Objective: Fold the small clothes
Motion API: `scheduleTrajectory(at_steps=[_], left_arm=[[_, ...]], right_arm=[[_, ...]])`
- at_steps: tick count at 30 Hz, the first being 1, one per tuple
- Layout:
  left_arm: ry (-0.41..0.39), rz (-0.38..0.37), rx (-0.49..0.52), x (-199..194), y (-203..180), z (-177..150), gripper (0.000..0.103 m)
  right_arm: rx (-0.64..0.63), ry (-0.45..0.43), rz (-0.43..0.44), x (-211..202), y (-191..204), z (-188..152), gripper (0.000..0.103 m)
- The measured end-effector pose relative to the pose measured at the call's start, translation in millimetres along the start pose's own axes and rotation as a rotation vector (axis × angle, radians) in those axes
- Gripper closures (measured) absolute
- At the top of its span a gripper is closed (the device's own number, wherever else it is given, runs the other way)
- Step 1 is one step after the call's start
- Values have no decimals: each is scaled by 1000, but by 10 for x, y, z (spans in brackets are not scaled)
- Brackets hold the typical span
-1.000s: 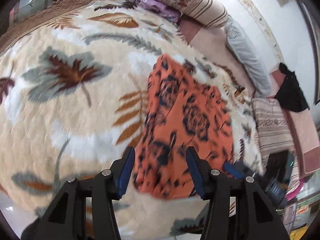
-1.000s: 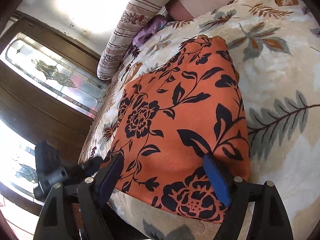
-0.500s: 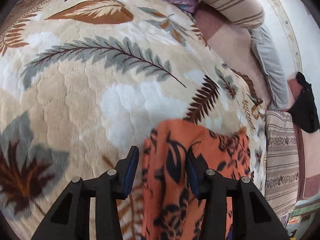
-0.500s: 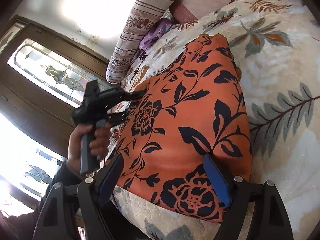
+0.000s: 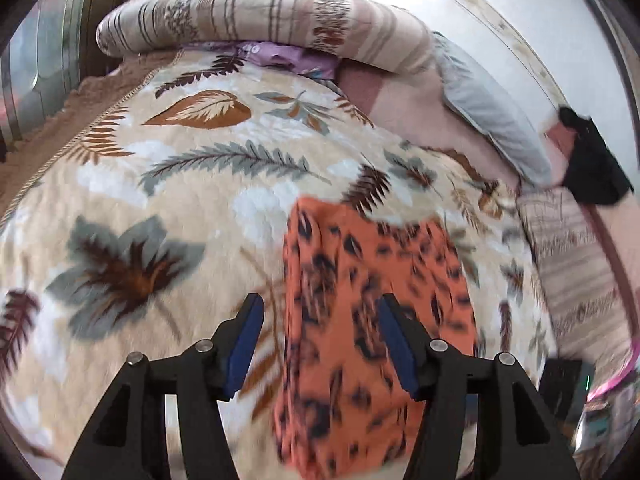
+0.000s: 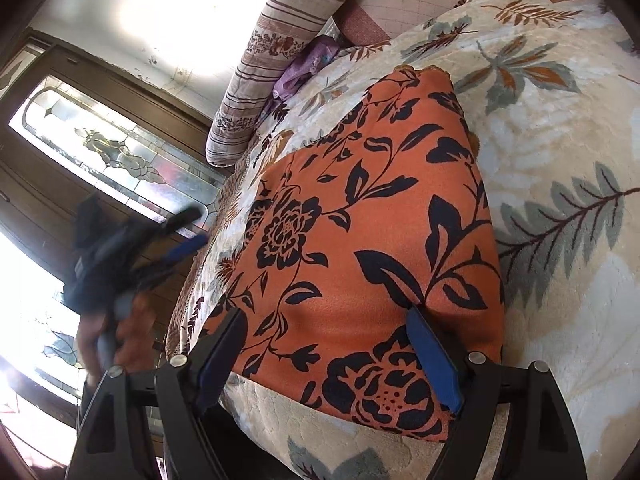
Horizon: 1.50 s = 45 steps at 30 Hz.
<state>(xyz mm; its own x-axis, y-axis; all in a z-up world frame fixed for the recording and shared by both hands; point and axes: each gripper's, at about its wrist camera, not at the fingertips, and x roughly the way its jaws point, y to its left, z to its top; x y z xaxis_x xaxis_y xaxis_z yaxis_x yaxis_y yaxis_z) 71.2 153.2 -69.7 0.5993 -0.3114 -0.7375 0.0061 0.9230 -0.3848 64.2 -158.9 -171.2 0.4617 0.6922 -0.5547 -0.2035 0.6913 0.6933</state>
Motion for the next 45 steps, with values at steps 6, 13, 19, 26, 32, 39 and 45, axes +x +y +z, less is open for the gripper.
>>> scheduleTrajectory(at_steps=[6,13,19,26,32,39,45], left_arm=[[155,121,-38,386,174,-824,45],[34,68,-14,69,78,-831,36],[80,159,-2,254,171,-951,33],[-82,112,53,-138,-73,-575,32],[-53,114,68,132,-271,-393,32],[9,167,100,399,-434,-391,32],[12,183,111,358,-477,-389,32]], right_arm=[[73,30,9,8,-35,84,19],[135,74,6,30,-69,159,19],[122,90,-33,-3,14,160,19],[86,25,-38,-249,94,340,19],[133,-44,-56,-459,-153,354,19],[198,-30,-70,-483,-472,296,19],[193,-37,-52,-490,-480,329,19]])
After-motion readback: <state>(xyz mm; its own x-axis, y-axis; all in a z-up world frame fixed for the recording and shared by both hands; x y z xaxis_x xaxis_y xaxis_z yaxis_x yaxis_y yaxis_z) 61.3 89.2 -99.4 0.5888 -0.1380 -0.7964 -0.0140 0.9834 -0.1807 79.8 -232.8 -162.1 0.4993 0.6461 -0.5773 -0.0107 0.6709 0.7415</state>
